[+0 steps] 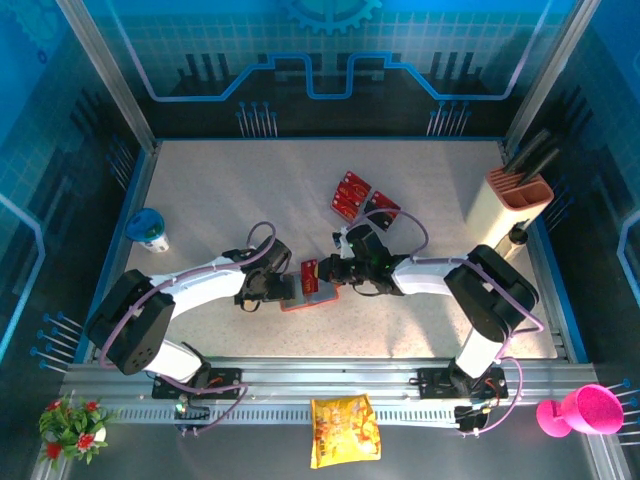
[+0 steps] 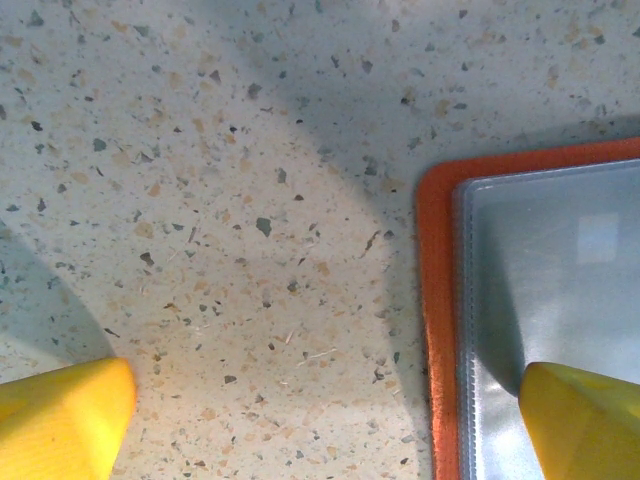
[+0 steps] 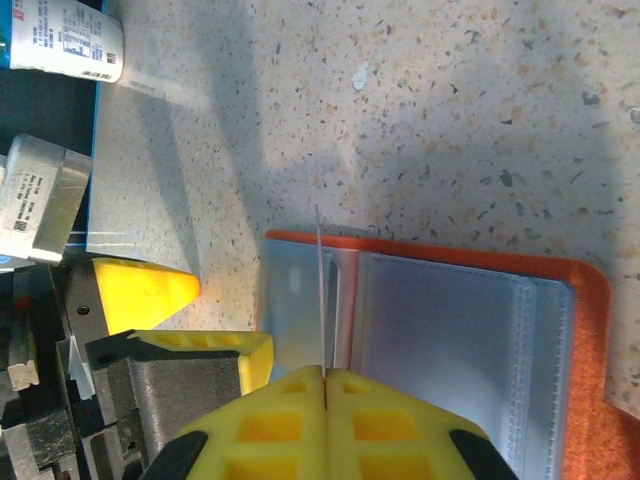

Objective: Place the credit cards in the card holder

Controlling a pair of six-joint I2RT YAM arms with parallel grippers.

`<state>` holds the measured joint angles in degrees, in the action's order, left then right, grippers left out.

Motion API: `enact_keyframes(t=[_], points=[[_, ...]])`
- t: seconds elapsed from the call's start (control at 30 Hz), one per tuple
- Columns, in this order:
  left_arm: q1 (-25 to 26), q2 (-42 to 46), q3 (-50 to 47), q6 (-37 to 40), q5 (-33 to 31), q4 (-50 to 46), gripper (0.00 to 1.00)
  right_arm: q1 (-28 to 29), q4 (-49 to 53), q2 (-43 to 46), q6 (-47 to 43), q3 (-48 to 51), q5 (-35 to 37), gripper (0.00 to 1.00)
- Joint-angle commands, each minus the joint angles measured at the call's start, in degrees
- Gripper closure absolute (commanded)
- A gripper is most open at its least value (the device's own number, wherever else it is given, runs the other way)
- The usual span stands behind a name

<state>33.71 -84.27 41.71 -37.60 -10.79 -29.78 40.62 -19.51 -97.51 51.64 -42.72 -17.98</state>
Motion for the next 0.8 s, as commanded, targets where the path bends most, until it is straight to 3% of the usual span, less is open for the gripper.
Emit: enact_keyframes(t=[0.0, 0.77], points=[[0.5, 0.5, -1.3, -1.4, -0.9, -1.7, 0.01, 0.7, -1.4, -1.1, -0.8, 1.3, 1.1, 1.0], [0.5, 0.0, -1.5, -1.7, -0.6, -1.1, 0.01, 1.1, -0.1, -3.7, -1.8, 0.9, -2.9, 1.0]])
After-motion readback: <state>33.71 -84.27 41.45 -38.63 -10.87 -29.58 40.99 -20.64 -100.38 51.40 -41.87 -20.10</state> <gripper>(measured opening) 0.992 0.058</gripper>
